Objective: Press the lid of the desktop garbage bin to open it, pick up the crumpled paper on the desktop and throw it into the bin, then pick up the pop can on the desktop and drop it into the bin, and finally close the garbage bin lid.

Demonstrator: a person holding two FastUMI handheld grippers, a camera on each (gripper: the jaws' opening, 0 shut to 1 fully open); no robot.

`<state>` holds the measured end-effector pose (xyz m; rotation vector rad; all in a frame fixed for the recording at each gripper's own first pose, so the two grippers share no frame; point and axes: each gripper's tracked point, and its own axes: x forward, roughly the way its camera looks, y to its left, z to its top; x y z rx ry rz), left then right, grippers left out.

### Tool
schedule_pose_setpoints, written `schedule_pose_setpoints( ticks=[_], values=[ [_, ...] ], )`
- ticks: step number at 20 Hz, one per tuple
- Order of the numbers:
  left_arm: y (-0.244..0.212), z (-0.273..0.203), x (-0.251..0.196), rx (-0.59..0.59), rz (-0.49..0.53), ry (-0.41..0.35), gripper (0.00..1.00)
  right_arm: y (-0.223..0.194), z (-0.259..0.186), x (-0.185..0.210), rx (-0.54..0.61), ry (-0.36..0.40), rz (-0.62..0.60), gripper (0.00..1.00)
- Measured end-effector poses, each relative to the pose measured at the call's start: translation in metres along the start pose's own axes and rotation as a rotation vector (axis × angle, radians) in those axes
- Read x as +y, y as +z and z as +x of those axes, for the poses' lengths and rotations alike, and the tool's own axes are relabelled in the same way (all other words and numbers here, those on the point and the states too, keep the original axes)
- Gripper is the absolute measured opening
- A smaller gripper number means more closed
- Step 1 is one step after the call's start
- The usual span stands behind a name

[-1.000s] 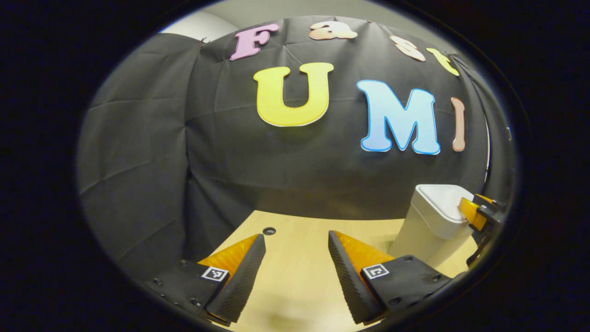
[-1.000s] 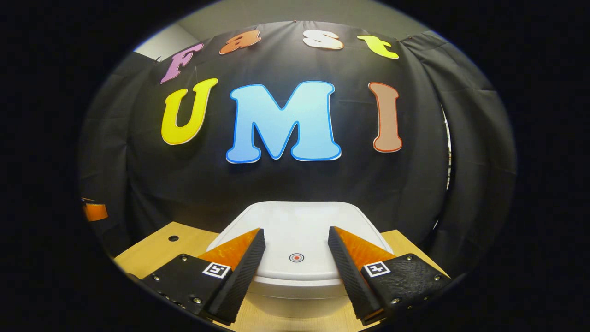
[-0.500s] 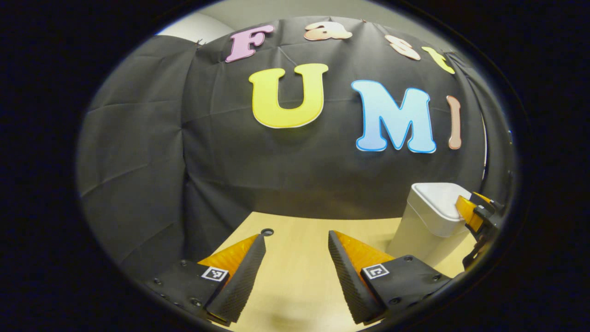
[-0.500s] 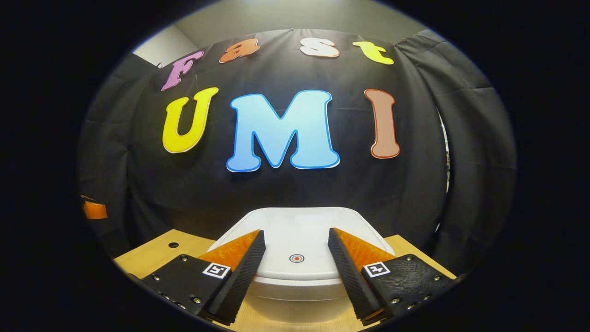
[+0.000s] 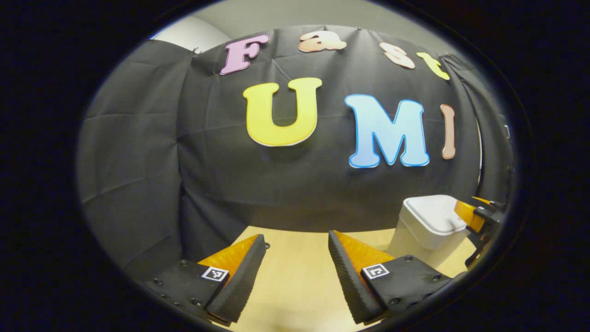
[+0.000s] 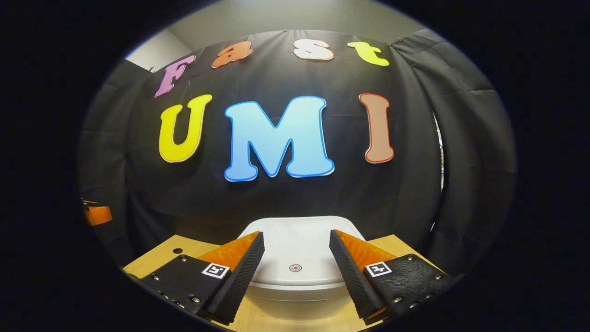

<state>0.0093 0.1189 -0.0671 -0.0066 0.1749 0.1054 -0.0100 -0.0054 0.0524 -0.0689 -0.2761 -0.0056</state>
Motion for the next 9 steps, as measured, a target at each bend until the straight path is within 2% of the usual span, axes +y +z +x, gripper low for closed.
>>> schedule_pose_setpoints(
  ticks=[5, 9],
  values=[
    [0.026, -0.022, -0.016, -0.043, -0.009, -0.033, 0.9, 0.043, -0.037, 0.005, -0.058, 0.019, 0.003, 0.92],
    [0.032, -0.041, -0.02, -0.072, 0.014, -0.033, 0.91, 0.046, -0.071, 0.017, -0.04, 0.067, 0.005, 0.92]
  ],
)
